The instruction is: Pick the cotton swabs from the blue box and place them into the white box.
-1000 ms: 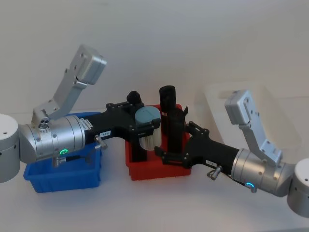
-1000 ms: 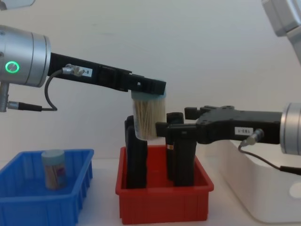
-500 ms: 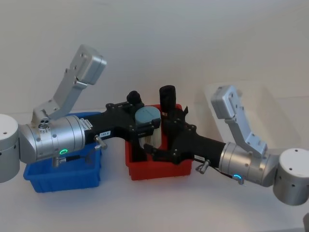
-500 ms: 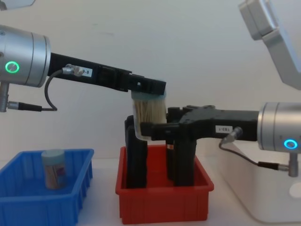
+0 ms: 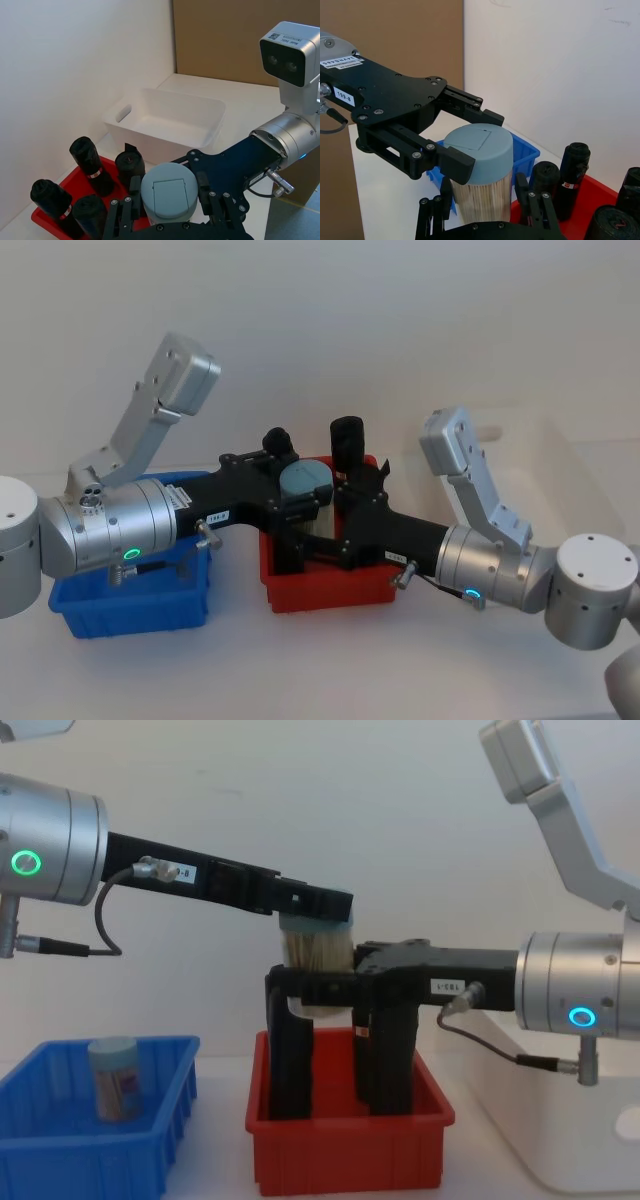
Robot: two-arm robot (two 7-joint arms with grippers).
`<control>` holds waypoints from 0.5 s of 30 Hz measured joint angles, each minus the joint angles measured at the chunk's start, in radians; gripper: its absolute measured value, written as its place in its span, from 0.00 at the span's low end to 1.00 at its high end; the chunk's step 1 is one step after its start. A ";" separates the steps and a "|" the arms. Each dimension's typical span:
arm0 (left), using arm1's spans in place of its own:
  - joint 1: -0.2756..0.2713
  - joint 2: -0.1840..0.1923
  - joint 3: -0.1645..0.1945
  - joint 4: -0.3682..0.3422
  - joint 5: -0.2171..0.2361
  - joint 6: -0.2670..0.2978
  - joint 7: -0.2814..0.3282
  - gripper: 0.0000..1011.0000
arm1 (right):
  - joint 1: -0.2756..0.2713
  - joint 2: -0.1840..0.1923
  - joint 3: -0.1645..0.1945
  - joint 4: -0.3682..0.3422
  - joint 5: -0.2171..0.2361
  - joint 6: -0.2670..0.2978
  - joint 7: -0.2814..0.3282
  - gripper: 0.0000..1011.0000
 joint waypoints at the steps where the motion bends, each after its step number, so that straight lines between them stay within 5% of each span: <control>1: 0.000 0.000 0.000 0.000 0.000 0.000 0.000 0.66 | 0.002 -0.001 0.000 0.003 0.001 -0.001 0.000 0.80; 6: 0.000 0.000 0.000 0.000 0.000 0.000 0.001 0.66 | 0.012 -0.005 -0.004 0.018 0.005 -0.002 0.000 0.64; 15: 0.000 0.000 0.000 0.000 0.000 0.000 0.001 0.70 | 0.020 -0.005 -0.006 0.030 0.010 -0.003 -0.007 0.64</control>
